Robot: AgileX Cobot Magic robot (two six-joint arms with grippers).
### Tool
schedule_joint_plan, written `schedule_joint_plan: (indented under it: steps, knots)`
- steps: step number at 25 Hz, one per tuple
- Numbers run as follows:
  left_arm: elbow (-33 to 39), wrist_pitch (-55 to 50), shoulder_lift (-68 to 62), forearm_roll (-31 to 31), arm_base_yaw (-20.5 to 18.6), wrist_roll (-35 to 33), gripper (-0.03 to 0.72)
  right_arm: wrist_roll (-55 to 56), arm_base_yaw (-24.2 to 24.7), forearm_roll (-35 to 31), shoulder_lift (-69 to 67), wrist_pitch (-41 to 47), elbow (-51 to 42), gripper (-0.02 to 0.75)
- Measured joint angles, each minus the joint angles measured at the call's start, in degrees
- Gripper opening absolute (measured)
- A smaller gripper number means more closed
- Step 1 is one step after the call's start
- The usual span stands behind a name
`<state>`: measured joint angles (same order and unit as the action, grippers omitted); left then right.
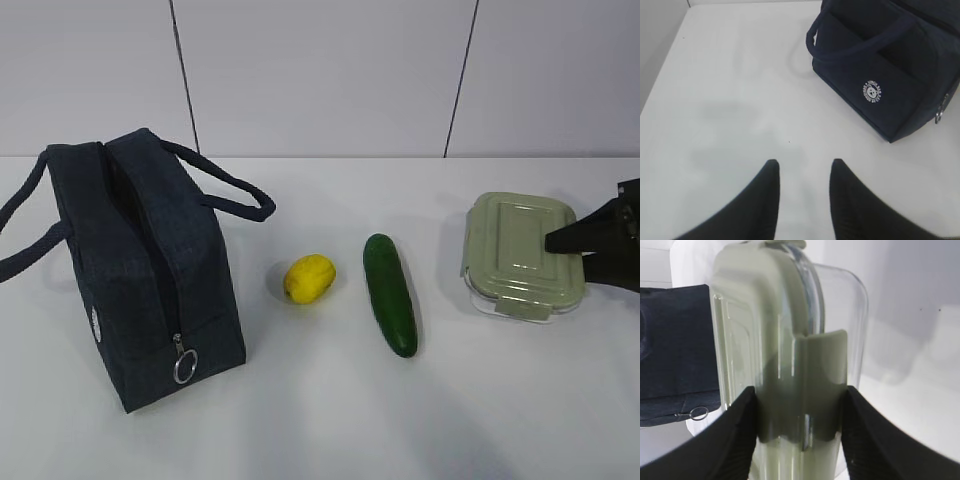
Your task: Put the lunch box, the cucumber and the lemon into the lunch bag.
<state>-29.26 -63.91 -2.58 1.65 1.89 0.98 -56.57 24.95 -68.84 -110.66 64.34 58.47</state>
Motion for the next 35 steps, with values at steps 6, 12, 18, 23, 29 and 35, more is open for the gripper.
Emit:
schedule_joint_plan:
  steps: [6, 12, 18, 23, 29, 35]
  knots:
    - [-1.34, -1.83, -8.05, 1.64, 0.0, 0.0, 0.241, 1.07, -0.08, -0.37, 3.69, 0.24, -0.07, 0.357]
    - [-6.51, -1.85, -15.19, 4.24, 0.0, 0.0, 0.241, 2.64, -0.08, -1.42, 6.81, 0.47, -0.35, 0.357]
    - [-9.67, -0.29, -25.09, 12.58, 0.0, 0.0, 0.251, 3.18, -3.11, -2.67, 9.84, 0.51, -0.39, 0.357]
    - [-11.65, 3.67, -34.16, 18.86, 0.0, 0.07, 0.344, 3.41, -6.53, -5.61, 11.29, 1.12, -0.39, 0.357]
    - [-13.21, 11.05, -47.17, 25.58, 0.0, 0.12, 0.405, 3.64, -8.08, -9.65, 14.19, 1.12, -0.39, 0.357]
    - [-13.6, 18.13, -59.71, 35.6, 0.0, -7.09, 0.41, 4.74, -11.31, -10.02, 15.73, 1.21, 1.34, 0.357]
